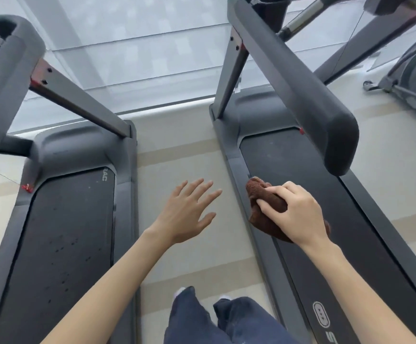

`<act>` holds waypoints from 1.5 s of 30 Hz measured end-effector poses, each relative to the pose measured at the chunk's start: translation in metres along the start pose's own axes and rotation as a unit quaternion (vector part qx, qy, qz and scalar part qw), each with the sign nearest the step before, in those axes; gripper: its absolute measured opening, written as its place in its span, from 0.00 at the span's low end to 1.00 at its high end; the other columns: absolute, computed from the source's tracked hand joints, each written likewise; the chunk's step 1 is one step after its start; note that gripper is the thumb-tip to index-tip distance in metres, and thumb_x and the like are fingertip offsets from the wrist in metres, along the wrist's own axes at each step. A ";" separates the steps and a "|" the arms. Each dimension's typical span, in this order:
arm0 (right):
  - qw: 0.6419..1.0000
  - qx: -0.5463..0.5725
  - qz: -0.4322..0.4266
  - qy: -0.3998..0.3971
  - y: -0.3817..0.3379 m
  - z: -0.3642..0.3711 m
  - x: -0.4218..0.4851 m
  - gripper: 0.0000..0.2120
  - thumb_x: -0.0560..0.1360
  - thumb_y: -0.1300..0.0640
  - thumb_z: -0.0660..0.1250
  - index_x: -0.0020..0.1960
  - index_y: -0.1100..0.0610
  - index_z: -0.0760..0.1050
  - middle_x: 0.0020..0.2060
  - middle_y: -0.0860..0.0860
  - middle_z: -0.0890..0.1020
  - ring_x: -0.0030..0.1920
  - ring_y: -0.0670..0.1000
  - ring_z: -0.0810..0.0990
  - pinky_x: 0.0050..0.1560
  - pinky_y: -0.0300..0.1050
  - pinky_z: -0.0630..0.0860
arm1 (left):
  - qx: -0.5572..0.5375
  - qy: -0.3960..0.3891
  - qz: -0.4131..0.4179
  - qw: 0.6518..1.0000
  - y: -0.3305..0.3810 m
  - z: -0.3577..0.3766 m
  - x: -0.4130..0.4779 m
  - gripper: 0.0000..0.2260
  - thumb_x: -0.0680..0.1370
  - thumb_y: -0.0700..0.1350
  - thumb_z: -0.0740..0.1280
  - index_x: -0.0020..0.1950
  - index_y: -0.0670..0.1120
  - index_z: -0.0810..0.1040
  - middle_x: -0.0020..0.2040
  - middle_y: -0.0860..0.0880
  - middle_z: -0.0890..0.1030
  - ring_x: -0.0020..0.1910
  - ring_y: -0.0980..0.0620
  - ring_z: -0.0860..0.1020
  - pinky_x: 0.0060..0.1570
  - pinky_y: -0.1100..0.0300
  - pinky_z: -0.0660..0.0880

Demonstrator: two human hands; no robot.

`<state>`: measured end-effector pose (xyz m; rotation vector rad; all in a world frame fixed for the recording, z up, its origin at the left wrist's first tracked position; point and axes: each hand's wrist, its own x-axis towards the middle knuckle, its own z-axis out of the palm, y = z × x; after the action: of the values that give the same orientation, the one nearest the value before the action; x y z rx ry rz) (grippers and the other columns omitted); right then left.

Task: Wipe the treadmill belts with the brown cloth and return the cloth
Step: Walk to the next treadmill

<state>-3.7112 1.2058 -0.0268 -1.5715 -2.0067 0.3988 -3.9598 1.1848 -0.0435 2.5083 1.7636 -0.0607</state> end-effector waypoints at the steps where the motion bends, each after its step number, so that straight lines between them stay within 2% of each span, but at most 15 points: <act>1: 1.000 -0.007 0.006 -0.001 0.004 0.002 0.007 0.09 0.69 0.50 0.74 0.47 0.51 0.82 0.38 0.49 0.78 0.42 0.54 0.77 0.43 0.47 0.73 | -0.001 -0.001 0.011 1.000 -0.006 0.001 0.012 0.24 0.80 0.58 0.50 0.76 0.56 0.52 0.77 0.51 0.55 0.76 0.50 0.49 0.73 0.52 0.44; 6: 0.999 -0.033 0.040 0.014 0.013 0.016 0.048 0.08 0.69 0.50 0.73 0.47 0.51 0.82 0.38 0.48 0.78 0.42 0.53 0.77 0.43 0.44 0.70 | 0.002 0.006 0.062 0.998 -0.038 0.002 0.074 0.24 0.80 0.58 0.50 0.76 0.56 0.52 0.77 0.51 0.56 0.76 0.49 0.50 0.73 0.52 0.44; 10: 0.997 -0.044 0.057 0.027 0.008 0.036 0.091 0.08 0.70 0.49 0.73 0.47 0.50 0.81 0.38 0.48 0.78 0.43 0.54 0.77 0.43 0.46 0.72 | -0.008 0.015 0.093 0.995 -0.074 0.001 0.116 0.24 0.80 0.58 0.51 0.76 0.57 0.52 0.77 0.51 0.56 0.76 0.49 0.51 0.73 0.52 0.44; 14: 0.993 -0.054 0.091 0.061 -0.006 0.069 0.153 0.10 0.70 0.46 0.70 0.47 0.50 0.81 0.38 0.48 0.77 0.43 0.54 0.77 0.42 0.44 0.70 | -0.009 0.018 0.119 0.993 -0.139 -0.011 0.174 0.24 0.80 0.58 0.51 0.76 0.57 0.52 0.77 0.52 0.55 0.76 0.51 0.50 0.73 0.53 0.43; 18: 0.988 -0.055 0.125 0.068 -0.033 0.099 0.221 0.09 0.70 0.48 0.71 0.48 0.50 0.81 0.39 0.48 0.78 0.44 0.54 0.77 0.43 0.44 0.69 | -0.001 0.030 0.148 0.989 -0.206 -0.029 0.227 0.24 0.80 0.58 0.52 0.75 0.57 0.53 0.77 0.52 0.56 0.76 0.51 0.51 0.73 0.53 0.45; 23: 0.986 -0.054 0.129 0.087 -0.063 0.122 0.282 0.09 0.71 0.48 0.71 0.48 0.50 0.81 0.40 0.48 0.78 0.44 0.53 0.77 0.45 0.48 0.73 | 0.014 0.015 0.190 0.981 -0.265 -0.039 0.286 0.24 0.80 0.58 0.51 0.76 0.57 0.53 0.77 0.52 0.56 0.76 0.50 0.51 0.73 0.53 0.46; 31: 0.980 -0.084 0.157 0.087 -0.058 0.149 0.350 0.14 0.69 0.43 0.66 0.48 0.50 0.81 0.39 0.48 0.78 0.43 0.53 0.78 0.43 0.47 0.74 | -0.025 0.024 0.229 0.973 -0.309 -0.034 0.361 0.24 0.80 0.59 0.50 0.75 0.56 0.55 0.76 0.51 0.59 0.75 0.49 0.54 0.73 0.52 0.48; 37: 0.972 -0.046 0.213 0.086 -0.037 0.182 0.414 0.09 0.70 0.46 0.70 0.48 0.49 0.81 0.40 0.46 0.78 0.44 0.52 0.77 0.44 0.47 0.74 | -0.029 0.003 0.217 0.976 -0.352 -0.029 0.422 0.24 0.80 0.60 0.49 0.76 0.58 0.52 0.77 0.53 0.56 0.76 0.51 0.51 0.73 0.54 0.45; 45: 0.957 -0.064 0.269 0.086 -0.025 0.205 0.483 0.09 0.70 0.48 0.72 0.48 0.50 0.81 0.39 0.49 0.78 0.44 0.55 0.78 0.44 0.47 0.72 | -0.022 -0.014 0.295 0.955 -0.377 -0.031 0.509 0.25 0.80 0.59 0.51 0.76 0.56 0.54 0.76 0.52 0.57 0.76 0.51 0.51 0.73 0.53 0.45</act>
<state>-3.9291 1.6821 -0.0613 -2.1533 -1.4779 0.3235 -4.1424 1.7918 -0.0658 2.8599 0.9283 -0.0208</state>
